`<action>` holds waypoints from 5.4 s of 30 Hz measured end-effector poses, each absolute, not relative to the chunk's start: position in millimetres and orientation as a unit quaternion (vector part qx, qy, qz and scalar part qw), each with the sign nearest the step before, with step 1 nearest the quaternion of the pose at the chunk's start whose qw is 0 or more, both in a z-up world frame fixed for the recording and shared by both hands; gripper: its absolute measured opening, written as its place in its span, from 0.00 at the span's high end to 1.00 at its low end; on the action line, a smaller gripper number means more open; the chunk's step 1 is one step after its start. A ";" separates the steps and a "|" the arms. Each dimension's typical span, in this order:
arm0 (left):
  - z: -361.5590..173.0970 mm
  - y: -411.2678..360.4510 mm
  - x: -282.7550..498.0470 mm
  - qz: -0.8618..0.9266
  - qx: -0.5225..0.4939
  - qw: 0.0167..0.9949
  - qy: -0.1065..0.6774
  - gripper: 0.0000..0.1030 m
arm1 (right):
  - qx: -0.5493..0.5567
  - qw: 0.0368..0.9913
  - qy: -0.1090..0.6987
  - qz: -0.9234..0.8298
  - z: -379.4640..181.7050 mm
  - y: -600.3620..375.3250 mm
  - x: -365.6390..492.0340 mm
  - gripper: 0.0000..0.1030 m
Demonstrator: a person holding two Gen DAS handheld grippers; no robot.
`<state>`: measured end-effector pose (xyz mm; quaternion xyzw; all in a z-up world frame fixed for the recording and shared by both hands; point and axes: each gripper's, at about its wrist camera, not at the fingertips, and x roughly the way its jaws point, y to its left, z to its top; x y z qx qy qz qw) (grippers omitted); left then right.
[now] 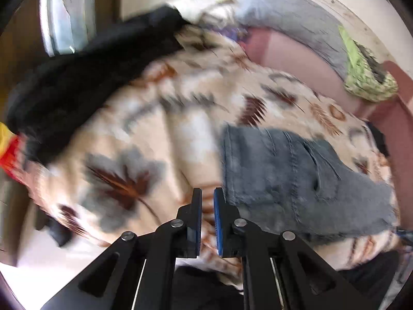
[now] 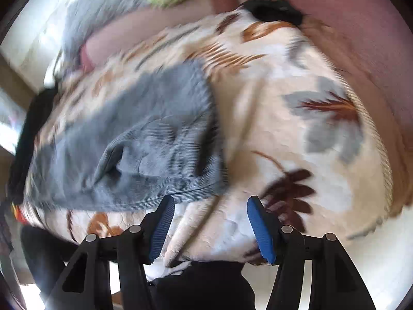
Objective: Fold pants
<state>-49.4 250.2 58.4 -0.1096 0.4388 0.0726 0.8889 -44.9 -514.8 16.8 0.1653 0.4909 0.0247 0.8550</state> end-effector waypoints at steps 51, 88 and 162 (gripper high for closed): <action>-22.9 127.5 24.5 -0.012 0.002 0.867 0.498 0.27 | 0.125 0.876 0.462 0.055 56.9 -468.4 81.8 0.91; -29.6 120.5 12.7 0.036 -0.025 0.882 0.468 0.21 | -0.085 0.795 0.533 0.277 0.9 -103.6 200.9 0.40; 24.1 60.3 -4.5 0.009 -0.009 0.921 0.390 0.15 | 0.358 0.826 0.422 0.105 -14.6 -385.4 -30.3 0.24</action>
